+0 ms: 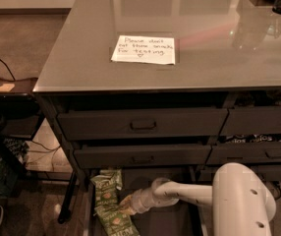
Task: Pick green jalapeno chip bag from bottom drawer and place on counter
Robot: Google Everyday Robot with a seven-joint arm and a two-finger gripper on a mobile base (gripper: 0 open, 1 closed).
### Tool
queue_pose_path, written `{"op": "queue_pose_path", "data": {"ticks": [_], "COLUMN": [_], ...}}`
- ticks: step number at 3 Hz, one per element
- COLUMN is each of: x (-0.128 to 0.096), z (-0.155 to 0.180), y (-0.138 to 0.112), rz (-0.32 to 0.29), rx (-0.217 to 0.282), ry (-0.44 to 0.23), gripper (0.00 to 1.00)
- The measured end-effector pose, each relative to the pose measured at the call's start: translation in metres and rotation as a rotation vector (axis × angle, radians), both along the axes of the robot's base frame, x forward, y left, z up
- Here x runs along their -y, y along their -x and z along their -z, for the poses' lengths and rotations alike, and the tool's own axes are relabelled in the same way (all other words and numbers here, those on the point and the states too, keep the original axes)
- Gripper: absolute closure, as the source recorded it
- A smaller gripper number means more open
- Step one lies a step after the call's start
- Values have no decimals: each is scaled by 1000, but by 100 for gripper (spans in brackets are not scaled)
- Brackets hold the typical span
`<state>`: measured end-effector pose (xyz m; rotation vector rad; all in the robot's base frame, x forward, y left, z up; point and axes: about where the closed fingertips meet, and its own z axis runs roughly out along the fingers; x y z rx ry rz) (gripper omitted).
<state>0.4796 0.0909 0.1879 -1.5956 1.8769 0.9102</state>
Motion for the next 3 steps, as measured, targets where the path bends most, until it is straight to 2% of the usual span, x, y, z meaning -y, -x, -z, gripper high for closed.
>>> {"op": "queue_pose_path", "data": {"ticks": [1,3], "x": [10,44], "z": [-29,-137], "y": [11,21], "rz": [7,12], "rx": [6,55], "ry": [-18,-49], "gripper": [100,100]}}
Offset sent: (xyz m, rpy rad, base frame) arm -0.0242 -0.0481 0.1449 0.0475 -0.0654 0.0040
